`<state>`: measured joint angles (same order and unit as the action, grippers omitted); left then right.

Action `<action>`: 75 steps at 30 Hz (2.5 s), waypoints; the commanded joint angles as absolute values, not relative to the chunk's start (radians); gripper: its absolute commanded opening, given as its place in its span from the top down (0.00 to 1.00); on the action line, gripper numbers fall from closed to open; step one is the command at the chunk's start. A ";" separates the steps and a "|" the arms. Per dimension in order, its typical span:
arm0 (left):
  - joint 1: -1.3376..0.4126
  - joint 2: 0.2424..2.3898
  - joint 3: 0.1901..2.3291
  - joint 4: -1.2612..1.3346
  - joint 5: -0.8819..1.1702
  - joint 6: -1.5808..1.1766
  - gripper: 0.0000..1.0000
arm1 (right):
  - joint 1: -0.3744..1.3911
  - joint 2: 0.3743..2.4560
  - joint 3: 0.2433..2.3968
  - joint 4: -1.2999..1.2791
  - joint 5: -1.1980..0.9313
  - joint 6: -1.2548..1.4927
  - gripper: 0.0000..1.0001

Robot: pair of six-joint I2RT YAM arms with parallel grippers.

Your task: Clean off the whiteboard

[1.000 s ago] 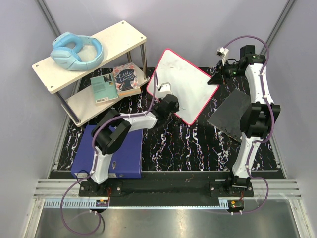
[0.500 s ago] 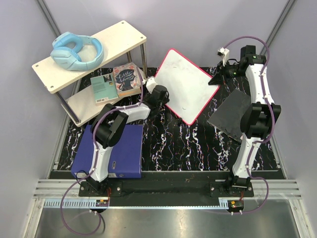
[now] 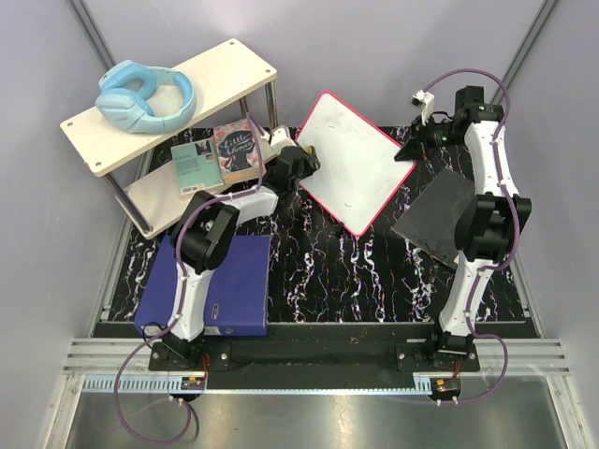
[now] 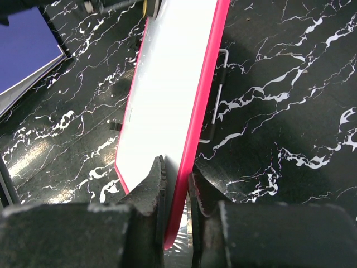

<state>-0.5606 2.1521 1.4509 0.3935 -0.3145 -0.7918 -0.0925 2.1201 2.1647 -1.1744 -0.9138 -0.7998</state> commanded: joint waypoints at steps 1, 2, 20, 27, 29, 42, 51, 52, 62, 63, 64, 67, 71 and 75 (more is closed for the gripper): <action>-0.561 2.172 1.543 0.516 -0.229 -0.735 1.00 | -0.018 2.141 2.111 -1.634 -0.936 -0.950 1.00; -0.561 2.172 1.533 0.514 -0.226 -0.738 1.00 | -0.018 2.143 2.112 -1.634 -0.936 -0.950 1.00; -0.803 2.056 1.293 0.457 -0.191 -0.433 1.00 | -0.018 2.143 2.105 -1.634 -0.962 -0.948 1.00; -0.874 2.100 1.290 0.503 -0.278 -0.324 1.00 | -0.020 2.140 2.111 -1.634 -0.962 -0.945 1.00; -0.880 2.112 1.287 0.503 -0.284 -0.331 1.00 | -0.018 2.138 2.111 -1.634 -0.962 -0.945 1.00; -0.781 2.060 1.256 0.394 -0.488 -0.535 1.00 | -0.020 2.137 2.100 -1.634 -0.973 -0.953 1.00; -0.712 2.052 1.261 0.379 -0.381 -0.672 1.00 | -0.018 2.128 2.075 -1.634 -0.968 -0.960 1.00; -0.712 2.052 1.272 0.382 -0.359 -0.649 1.00 | -0.020 2.128 2.074 -1.632 -0.968 -0.960 1.00; -0.787 2.123 1.486 0.224 -0.244 -0.444 1.00 | -0.020 2.129 2.089 -1.632 -0.973 -0.956 1.00; -0.798 2.125 1.479 0.198 -0.238 -0.425 1.00 | -0.018 2.129 2.089 -1.634 -0.971 -0.956 1.00; -0.808 2.122 1.468 0.187 -0.221 -0.426 1.00 | -0.020 2.126 2.089 -1.632 -0.971 -0.954 1.00; -0.818 2.103 1.402 0.173 -0.166 -0.475 1.00 | -0.020 2.125 2.083 -1.632 -0.966 -0.957 1.00; -0.834 2.095 1.370 0.131 -0.111 -0.465 1.00 | -0.018 2.117 2.066 -1.632 -0.960 -0.963 1.00; -0.856 2.098 1.365 0.097 -0.046 -0.414 1.00 | -0.020 2.115 2.059 -1.632 -0.962 -0.966 1.00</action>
<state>-0.7933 2.0689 1.3911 0.1780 -0.2733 -0.4583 -0.1005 2.0987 2.1258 -1.1641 -0.9348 -0.8303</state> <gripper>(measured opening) 0.160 0.161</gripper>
